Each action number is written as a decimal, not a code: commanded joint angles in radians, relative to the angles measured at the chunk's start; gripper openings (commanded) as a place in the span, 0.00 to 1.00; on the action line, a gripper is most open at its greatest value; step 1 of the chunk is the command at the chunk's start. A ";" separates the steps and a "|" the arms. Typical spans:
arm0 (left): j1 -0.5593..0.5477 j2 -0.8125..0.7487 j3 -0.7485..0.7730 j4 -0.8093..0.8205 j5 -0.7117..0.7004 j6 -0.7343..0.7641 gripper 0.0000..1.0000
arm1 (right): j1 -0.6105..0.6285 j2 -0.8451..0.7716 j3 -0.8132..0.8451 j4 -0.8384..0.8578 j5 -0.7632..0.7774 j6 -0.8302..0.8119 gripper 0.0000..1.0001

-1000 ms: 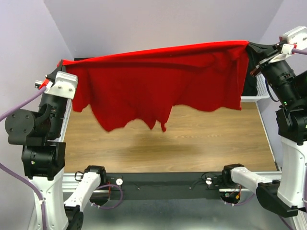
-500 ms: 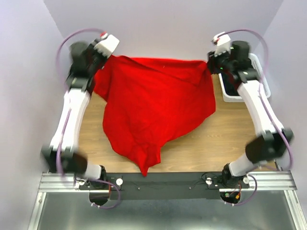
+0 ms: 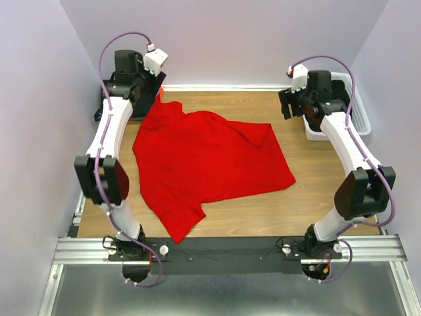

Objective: Fold and stack the t-shirts
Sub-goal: Flatten the tshirt out

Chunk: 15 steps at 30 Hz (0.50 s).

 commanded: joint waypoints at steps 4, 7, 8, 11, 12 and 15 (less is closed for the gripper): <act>-0.005 -0.231 -0.268 -0.025 0.149 0.041 0.66 | 0.000 0.051 -0.120 -0.100 -0.164 -0.050 0.61; -0.006 -0.287 -0.421 -0.048 0.218 0.042 0.65 | 0.007 0.080 -0.182 -0.111 -0.195 -0.055 0.52; -0.006 -0.301 -0.445 -0.069 0.230 0.049 0.62 | 0.005 0.088 -0.209 -0.111 -0.196 -0.059 0.50; -0.008 -0.324 -0.540 -0.076 0.246 0.050 0.61 | 0.007 0.125 -0.248 -0.106 -0.182 -0.082 0.42; -0.008 -0.327 -0.561 -0.077 0.246 0.053 0.61 | 0.007 0.131 -0.280 -0.103 -0.173 -0.088 0.40; -0.009 -0.319 -0.621 -0.074 0.221 0.062 0.60 | 0.008 0.154 -0.349 -0.070 -0.144 -0.108 0.38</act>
